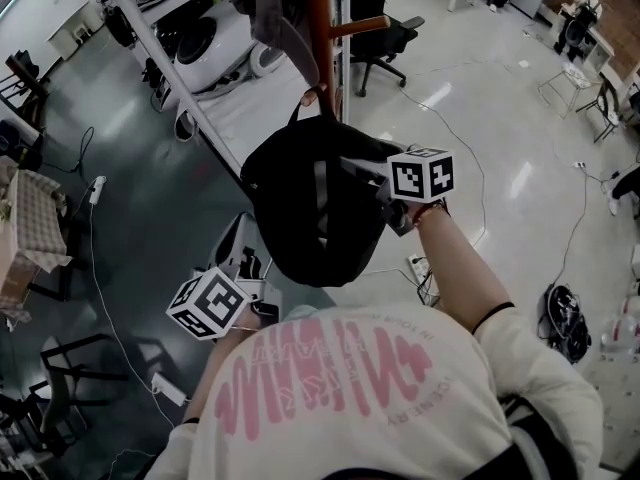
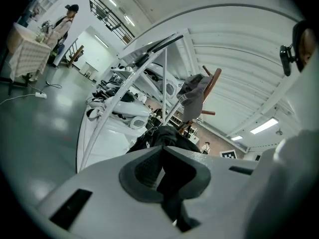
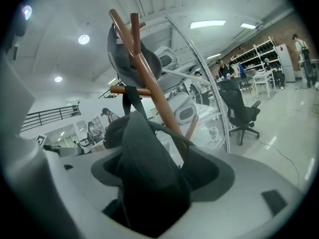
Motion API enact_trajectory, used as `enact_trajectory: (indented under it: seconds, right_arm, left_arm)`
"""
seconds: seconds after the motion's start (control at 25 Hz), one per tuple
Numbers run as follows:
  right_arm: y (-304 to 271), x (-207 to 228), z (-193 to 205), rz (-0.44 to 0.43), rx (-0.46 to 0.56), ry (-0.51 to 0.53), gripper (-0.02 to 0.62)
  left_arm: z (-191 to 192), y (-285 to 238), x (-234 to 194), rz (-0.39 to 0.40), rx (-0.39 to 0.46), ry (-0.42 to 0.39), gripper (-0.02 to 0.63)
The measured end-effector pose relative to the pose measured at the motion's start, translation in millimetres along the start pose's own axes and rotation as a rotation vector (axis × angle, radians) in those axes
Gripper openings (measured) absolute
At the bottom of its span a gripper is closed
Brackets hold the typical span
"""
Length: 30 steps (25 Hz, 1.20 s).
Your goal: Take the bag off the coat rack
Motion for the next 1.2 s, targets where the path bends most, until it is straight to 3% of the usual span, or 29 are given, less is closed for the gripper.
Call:
enact_trajectory:
  seconds: [0.24,0.52,0.64,0.8,0.92,1.08,1.2]
  right_arm:
    - [-4,0,0,0.02,-0.03,-0.006,0.343]
    - [-5,-2,4,0.081,-0.057,-0.026,0.305]
    - [-5,-3,4,0.114,-0.073,-0.015,0.27]
    - [-5,-6,5,0.166,-0.095,0.015,0.236]
    - [-2,-7,7,0.184,-0.094,0.007,0.238]
    - [-2,-8,6,0.198,-0.091,-0.017,0.245]
    - [-1,-9,7,0.209,-0.088,-0.037,0.253]
  left_arm:
    - [-12,4,-14,-0.033,-0.004,0.013,0.005]
    - [-29,-14,-32,-0.009,-0.05,0.005,0.005]
    - [-46,-24,-41,0.03,-0.046,0.026,0.005]
    - [-79,-38,-42,0.146,0.002,0.02,0.005]
    - [-96,-49,-37,0.232,-0.002,-0.083,0.01]
    - [-103,-67,-21,0.355,-0.067,-0.361,0.125]
    - [-94,-83,-16,0.419,-0.183,-0.445,0.203]
Point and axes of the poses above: the fingertips, and each gripper's own axes: y backward along the fingers, x to its right, z out of its underside, the point moved 8 cm from there along y, backward along the fingers, and after that the axes turned 12 degrees about y, right-handed, at the moved point
